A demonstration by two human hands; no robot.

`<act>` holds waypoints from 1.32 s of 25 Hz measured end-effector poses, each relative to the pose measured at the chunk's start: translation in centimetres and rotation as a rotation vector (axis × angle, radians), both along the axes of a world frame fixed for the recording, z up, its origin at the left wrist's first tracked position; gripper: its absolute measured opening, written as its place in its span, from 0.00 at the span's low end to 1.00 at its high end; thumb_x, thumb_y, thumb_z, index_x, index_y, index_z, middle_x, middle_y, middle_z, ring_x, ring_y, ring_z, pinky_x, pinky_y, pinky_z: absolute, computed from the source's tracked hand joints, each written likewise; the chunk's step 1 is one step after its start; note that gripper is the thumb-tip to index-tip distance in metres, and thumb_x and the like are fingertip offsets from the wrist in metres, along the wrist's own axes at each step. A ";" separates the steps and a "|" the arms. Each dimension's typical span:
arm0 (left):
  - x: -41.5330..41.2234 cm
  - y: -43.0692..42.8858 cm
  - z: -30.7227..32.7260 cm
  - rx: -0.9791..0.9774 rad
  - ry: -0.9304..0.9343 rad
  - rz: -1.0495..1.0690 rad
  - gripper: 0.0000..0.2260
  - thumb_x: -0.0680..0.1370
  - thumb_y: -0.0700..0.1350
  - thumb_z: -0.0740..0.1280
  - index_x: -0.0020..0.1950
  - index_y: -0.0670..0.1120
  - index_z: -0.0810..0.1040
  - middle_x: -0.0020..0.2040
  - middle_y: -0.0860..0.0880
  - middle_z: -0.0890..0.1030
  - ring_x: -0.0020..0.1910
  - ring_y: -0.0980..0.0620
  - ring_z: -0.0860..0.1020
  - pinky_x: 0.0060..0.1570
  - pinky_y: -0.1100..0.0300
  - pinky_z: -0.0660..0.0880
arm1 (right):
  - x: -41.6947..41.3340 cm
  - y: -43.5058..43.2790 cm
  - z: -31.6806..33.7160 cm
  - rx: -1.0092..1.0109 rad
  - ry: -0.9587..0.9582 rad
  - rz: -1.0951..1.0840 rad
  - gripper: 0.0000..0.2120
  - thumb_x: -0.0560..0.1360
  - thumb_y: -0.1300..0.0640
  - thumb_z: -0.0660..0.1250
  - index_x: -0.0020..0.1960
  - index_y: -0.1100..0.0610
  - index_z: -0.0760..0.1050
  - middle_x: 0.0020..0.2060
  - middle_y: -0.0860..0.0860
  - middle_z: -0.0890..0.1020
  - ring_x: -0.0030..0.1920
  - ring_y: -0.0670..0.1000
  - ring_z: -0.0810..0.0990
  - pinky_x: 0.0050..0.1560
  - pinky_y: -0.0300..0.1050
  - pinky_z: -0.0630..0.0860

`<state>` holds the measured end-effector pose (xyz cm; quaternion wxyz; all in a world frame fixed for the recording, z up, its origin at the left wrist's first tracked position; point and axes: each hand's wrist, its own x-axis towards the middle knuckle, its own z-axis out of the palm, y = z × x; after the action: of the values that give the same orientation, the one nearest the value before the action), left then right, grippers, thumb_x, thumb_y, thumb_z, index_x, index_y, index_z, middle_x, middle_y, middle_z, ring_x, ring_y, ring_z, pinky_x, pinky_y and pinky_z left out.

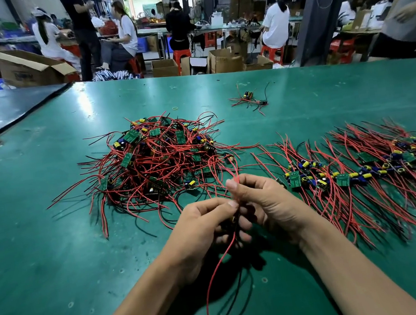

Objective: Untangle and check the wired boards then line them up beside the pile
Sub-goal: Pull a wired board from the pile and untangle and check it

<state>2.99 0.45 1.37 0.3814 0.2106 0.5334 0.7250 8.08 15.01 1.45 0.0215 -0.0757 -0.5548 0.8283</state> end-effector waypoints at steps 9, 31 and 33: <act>0.0 0.1 0.3 0.025 -0.032 0.060 0.10 0.79 0.40 0.64 0.40 0.40 0.80 0.31 0.42 0.77 0.23 0.49 0.73 0.24 0.63 0.73 | 0.2 -1.3 0.2 0.001 0.031 -0.013 0.15 0.72 0.48 0.74 0.49 0.61 0.84 0.24 0.53 0.70 0.21 0.50 0.74 0.25 0.43 0.75; -0.5 0.3 -1.2 -0.114 0.204 0.142 0.11 0.80 0.40 0.64 0.42 0.35 0.78 0.33 0.40 0.81 0.22 0.47 0.76 0.23 0.60 0.74 | 0.0 -0.8 -0.7 0.169 -0.051 -0.122 0.14 0.76 0.48 0.72 0.46 0.60 0.83 0.27 0.56 0.78 0.22 0.53 0.76 0.24 0.41 0.73; -0.6 0.2 -1.4 -0.112 0.220 0.144 0.10 0.81 0.39 0.63 0.42 0.34 0.76 0.31 0.40 0.79 0.22 0.47 0.75 0.23 0.60 0.73 | 0.1 -0.9 -0.8 0.107 -0.068 -0.007 0.18 0.76 0.50 0.74 0.55 0.65 0.80 0.28 0.59 0.77 0.24 0.56 0.77 0.26 0.44 0.75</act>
<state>2.37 0.64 -0.02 0.2787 0.2285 0.6255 0.6920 8.18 14.14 0.61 0.0095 -0.1045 -0.5986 0.7941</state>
